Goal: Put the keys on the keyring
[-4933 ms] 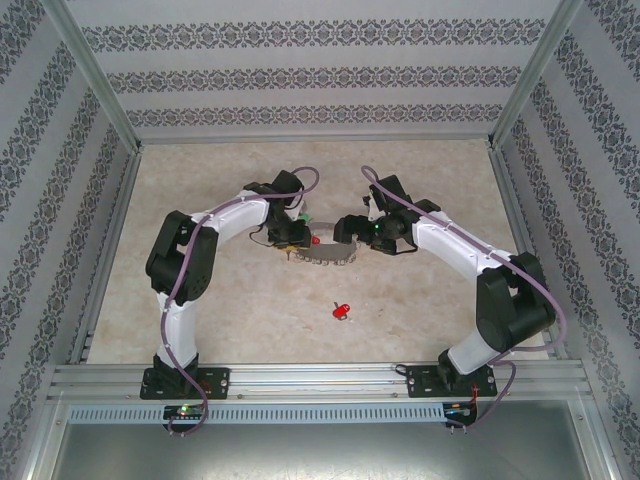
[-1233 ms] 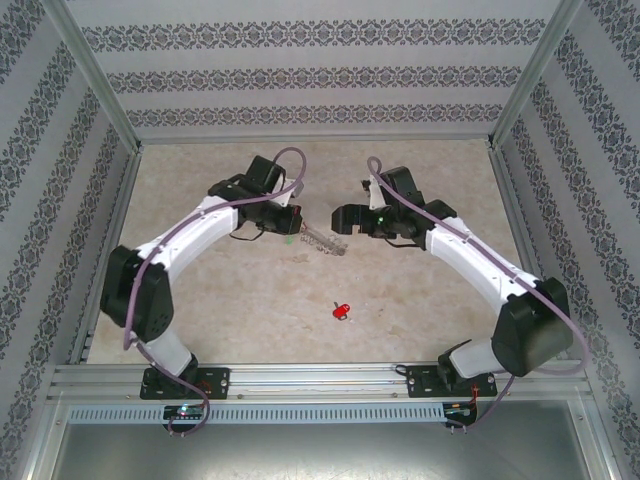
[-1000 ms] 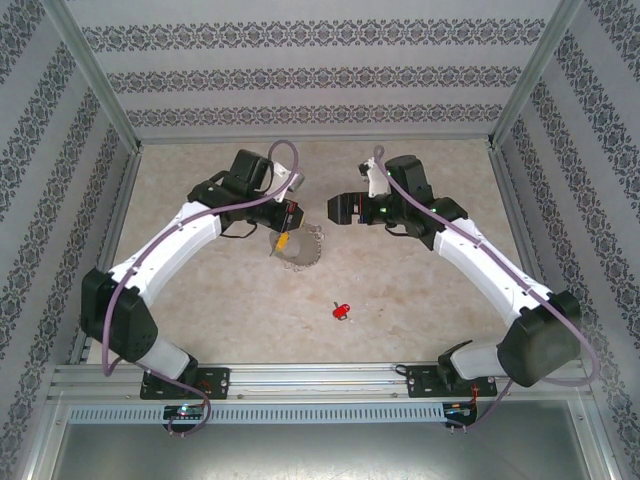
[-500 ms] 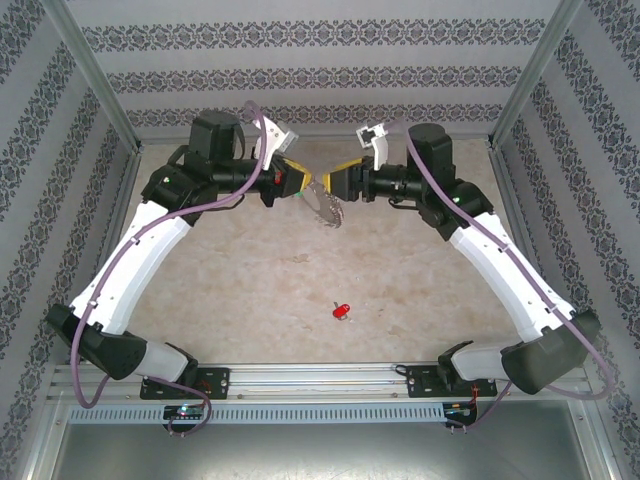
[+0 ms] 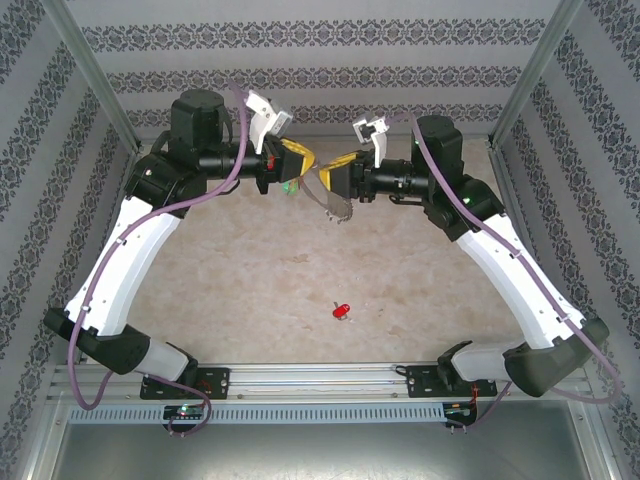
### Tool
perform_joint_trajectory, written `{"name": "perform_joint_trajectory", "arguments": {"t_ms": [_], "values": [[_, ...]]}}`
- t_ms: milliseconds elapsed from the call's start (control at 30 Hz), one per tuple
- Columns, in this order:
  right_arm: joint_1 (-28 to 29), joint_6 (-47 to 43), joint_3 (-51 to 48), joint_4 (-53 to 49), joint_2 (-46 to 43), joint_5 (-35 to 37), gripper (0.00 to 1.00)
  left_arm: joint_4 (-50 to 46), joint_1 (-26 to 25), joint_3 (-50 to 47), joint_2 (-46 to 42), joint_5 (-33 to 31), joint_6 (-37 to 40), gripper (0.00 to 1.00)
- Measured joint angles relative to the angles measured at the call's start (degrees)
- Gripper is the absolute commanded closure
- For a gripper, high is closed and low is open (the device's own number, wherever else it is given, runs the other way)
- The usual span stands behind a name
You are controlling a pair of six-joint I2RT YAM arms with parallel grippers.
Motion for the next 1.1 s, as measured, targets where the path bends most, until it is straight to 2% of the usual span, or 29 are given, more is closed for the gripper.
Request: {"name": "perform_joint_trajectory", "arguments": {"t_ms": [133, 200, 700, 833, 1100], "values": [[1.9, -0.37, 0.57, -0.24, 0.02, 0.57, 0.85, -0.7, 0.0, 1.09, 0.15, -0.98, 0.17, 1.0], [2.58, -0.61, 0.96, -0.57, 0.13, 1.22, 0.88, -1.05, 0.0, 1.55, 0.17, -1.31, 0.37, 1.0], [5.64, -1.14, 5.2, -2.05, 5.55, 4.76, 0.96, -0.72, 0.09, 0.22, -0.28, -7.26, 3.28, 1.0], [6.21, -1.01, 5.84, -2.38, 7.04, 5.55, 0.91, -0.07, 0.22, -1.86, -0.79, -9.07, 3.87, 1.0], [6.47, 1.25, 7.08, -1.86, 8.48, 5.16, 0.63, 4.59, 0.5, -5.88, -1.64, -10.19, 3.74, 1.0]]}}
